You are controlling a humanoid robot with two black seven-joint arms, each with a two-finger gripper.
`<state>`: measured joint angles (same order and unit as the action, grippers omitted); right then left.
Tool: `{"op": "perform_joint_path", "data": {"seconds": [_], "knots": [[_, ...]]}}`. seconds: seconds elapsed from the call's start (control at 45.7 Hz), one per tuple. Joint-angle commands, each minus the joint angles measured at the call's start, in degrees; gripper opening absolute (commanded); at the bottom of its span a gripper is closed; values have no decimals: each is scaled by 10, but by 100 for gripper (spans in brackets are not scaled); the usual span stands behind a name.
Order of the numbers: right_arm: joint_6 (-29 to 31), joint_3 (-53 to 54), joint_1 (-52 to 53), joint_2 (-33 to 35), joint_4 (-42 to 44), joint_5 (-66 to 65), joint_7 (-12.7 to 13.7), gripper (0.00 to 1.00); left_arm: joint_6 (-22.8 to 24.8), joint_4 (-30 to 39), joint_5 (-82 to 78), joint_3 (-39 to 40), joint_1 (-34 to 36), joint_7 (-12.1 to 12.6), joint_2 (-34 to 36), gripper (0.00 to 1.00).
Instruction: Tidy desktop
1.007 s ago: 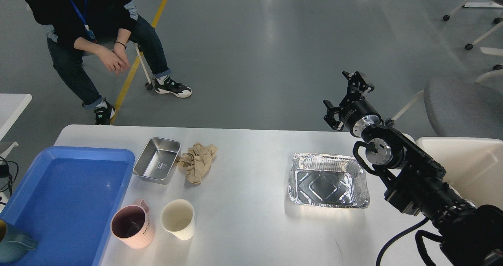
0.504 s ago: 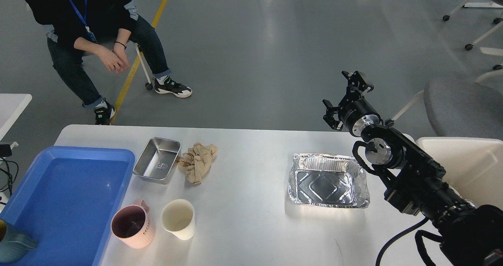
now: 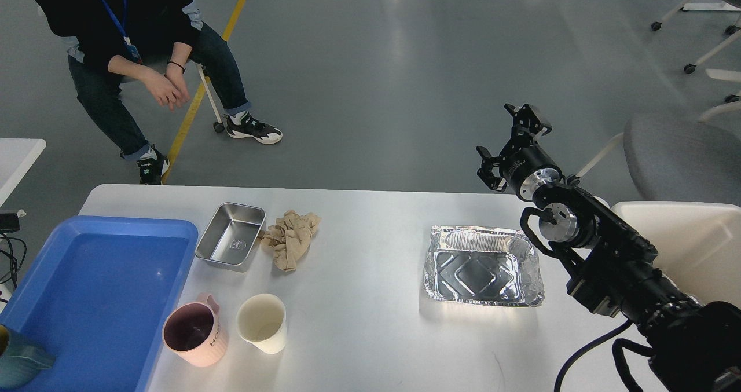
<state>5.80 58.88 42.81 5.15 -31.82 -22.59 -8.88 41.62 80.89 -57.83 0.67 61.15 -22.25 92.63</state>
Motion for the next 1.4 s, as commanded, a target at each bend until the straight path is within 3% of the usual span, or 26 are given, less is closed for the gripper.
{"op": "perform_joint_path", "data": {"seconds": [0.0, 0.11, 0.263, 0.416, 0.569, 0.767, 0.92, 1.38], "knots": [[0, 0, 0, -1, -1, 0, 0, 100, 21, 1, 1, -2, -2, 0, 1, 99], [0, 0, -1, 0, -1, 0, 0, 100, 43, 2, 1, -2, -3, 5, 1, 99], [0, 0, -1, -1, -1, 0, 0, 100, 55, 1, 1, -2, -4, 48, 0, 99], [0, 0, -1, -1, -1, 0, 0, 100, 71, 1, -1, -3, -6, 74, -10, 99], [-1, 0, -4, -1, -3, 0, 0, 100, 67, -1, -6, -16, -8, 109, -66, 99], [-1, 1, -8, 1, -3, 0, 0, 100, 58, -4, -8, -32, -8, 124, -127, 99], [-1, 1, -8, 6, -3, 0, 0, 100, 39, -11, -8, -52, -8, 161, -167, 99], [-1, 1, -11, 6, -3, 0, -1, 100, -37, -61, -6, -86, -39, 167, -266, 99]]}}
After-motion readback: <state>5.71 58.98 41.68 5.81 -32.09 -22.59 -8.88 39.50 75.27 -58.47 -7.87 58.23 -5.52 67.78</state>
